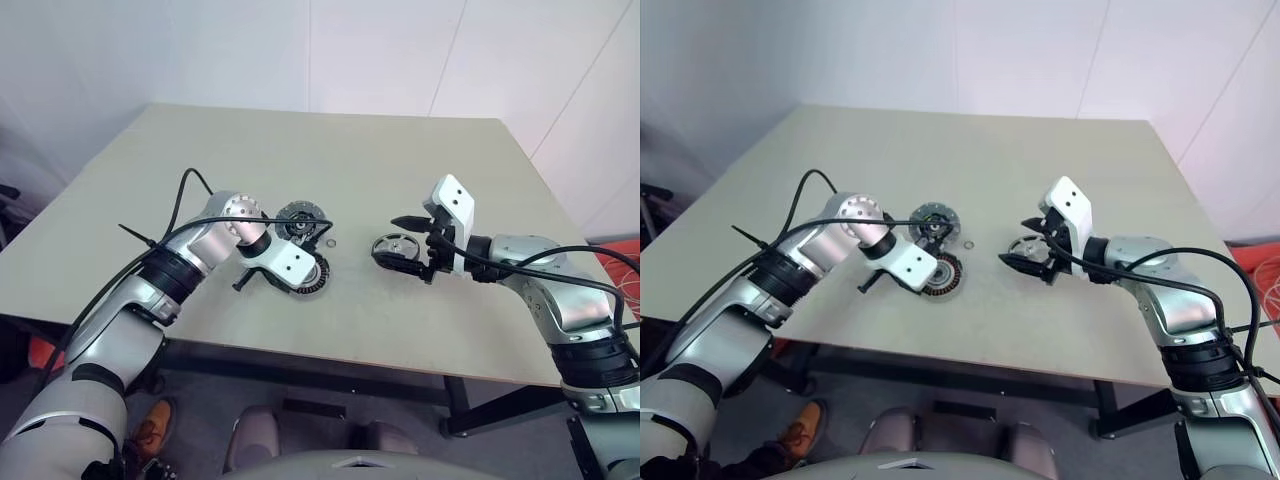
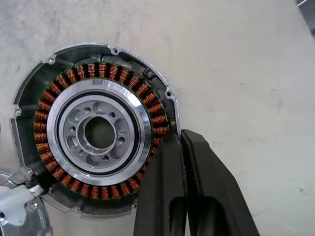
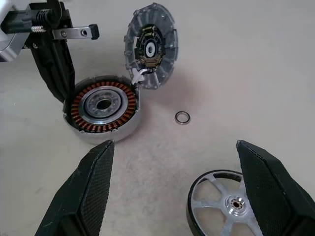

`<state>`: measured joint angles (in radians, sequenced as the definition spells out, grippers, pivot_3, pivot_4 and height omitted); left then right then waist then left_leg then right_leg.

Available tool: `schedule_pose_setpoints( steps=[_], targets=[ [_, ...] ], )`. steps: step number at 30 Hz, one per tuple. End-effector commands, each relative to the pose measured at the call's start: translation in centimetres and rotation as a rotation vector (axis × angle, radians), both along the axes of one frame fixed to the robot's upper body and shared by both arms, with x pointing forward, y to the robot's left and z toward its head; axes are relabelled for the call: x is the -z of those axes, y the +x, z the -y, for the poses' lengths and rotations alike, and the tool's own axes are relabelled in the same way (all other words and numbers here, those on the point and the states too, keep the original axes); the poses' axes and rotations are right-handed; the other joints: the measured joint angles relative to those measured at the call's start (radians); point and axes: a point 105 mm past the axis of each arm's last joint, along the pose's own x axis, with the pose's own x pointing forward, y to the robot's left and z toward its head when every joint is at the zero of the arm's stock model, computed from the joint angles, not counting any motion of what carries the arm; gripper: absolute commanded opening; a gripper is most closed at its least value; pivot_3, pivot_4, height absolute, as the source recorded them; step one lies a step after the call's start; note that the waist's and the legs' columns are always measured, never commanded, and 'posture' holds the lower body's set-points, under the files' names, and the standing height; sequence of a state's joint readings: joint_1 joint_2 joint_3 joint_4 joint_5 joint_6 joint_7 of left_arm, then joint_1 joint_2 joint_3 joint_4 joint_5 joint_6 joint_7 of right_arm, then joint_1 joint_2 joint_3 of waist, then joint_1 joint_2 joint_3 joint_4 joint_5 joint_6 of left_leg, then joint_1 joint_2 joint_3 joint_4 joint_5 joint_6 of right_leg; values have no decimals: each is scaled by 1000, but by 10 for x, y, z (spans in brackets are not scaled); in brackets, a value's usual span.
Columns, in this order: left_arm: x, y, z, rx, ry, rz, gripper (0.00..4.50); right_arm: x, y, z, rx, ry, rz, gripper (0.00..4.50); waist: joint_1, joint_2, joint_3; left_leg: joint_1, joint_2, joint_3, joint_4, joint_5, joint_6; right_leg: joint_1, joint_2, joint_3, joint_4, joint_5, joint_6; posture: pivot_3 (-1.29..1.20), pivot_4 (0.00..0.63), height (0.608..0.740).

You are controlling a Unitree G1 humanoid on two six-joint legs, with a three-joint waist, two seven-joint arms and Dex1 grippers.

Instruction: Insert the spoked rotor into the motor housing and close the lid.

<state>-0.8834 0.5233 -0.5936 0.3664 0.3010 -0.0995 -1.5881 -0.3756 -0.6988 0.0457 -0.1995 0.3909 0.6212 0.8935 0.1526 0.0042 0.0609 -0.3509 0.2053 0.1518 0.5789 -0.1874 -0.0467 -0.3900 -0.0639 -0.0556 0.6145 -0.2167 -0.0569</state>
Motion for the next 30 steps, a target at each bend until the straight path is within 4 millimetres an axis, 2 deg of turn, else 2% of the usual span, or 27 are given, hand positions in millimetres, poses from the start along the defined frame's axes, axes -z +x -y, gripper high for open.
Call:
schedule_pose_setpoints(
  steps=[1,9,12,23,24,30],
  targets=[
    [-2,-4,-2,-20,1,-37,46,-14,3,0,-11,-4,58,4500,0,0,0,0,0,0,0,0,0,0,0,0,0,0,0,0,0,740],
    [-6,-4,-13,-83,4,-44,46,-12,6,1,-18,-20,60,4500,-3,0,0,0,0,0,0,0,0,-1,0,0,0,0,0,0,0,740],
    [-8,-8,-17,-104,6,-70,686,-12,7,0,-21,-23,62,4500,-3,0,0,0,0,0,0,0,0,-1,0,0,1,0,0,0,0,740],
    [-21,-7,-18,-152,-61,-76,4257,-10,10,1,-23,-32,66,4500,-1,0,0,0,0,0,1,0,-1,-1,0,0,2,0,0,0,0,740],
    [-26,-7,-17,-169,-97,-79,4463,-11,11,1,-21,-34,69,4500,-1,0,0,0,0,0,1,0,-1,-1,0,0,2,0,0,0,0,740],
    [-59,-16,-12,-298,-344,-162,4463,-7,18,11,13,-77,83,4500,-4,0,0,0,0,1,1,0,-1,-1,0,0,2,0,0,0,0,740]
  ],
)
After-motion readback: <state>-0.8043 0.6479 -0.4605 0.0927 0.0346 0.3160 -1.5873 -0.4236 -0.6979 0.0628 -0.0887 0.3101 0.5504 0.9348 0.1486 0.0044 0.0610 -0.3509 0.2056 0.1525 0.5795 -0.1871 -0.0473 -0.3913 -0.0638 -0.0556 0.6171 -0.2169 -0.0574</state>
